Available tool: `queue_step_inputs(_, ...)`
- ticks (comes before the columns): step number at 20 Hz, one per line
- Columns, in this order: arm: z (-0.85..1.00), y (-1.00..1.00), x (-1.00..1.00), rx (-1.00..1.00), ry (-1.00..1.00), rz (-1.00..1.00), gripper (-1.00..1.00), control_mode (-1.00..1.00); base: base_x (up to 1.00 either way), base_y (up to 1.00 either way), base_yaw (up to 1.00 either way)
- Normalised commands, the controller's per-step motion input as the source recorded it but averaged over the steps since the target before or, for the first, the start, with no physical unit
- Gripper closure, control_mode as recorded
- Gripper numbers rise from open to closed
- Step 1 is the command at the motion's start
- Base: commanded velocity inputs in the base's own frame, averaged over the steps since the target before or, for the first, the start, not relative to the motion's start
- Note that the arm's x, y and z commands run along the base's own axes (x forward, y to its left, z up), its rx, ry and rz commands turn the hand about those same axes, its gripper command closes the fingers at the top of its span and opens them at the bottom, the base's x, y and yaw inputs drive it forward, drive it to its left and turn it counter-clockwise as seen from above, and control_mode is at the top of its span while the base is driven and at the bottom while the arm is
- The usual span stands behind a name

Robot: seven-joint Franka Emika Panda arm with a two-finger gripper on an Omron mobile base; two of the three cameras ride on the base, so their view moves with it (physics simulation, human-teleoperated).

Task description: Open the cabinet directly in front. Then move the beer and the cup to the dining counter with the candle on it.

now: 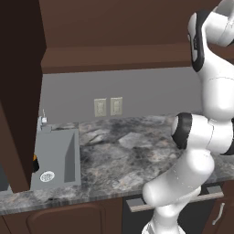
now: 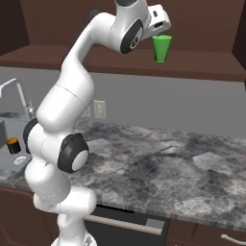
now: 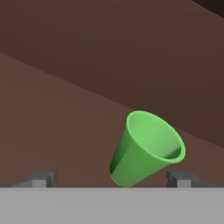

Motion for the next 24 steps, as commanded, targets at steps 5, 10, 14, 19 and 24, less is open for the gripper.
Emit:
queue_step_inputs(5, -0.05, -0.01, 0.18, 0.00, 0.00, 0.00, -1.00, -1.00, 0.00, 0.00, 0.00)
queue_step_inputs(10, -0.07, -0.04, 0.15, 0.00, 0.00, 0.00, -1.00, -1.00, 0.00, 0.00, 0.00)
queue_step_inputs(14, -0.11, -0.06, 0.10, 0.00, 0.00, 0.00, -1.00, -1.00, 0.00, 0.00, 0.00)
queue_step_inputs(19, -0.03, -0.08, 0.16, 0.00, 0.00, 0.00, -1.00, -1.00, 0.00, 0.00, 0.00)
queue_step_inputs(24, 0.00, -0.07, 0.25, 0.00, 0.00, 0.00, -1.00, -1.00, 0.00, 0.00, 0.00)
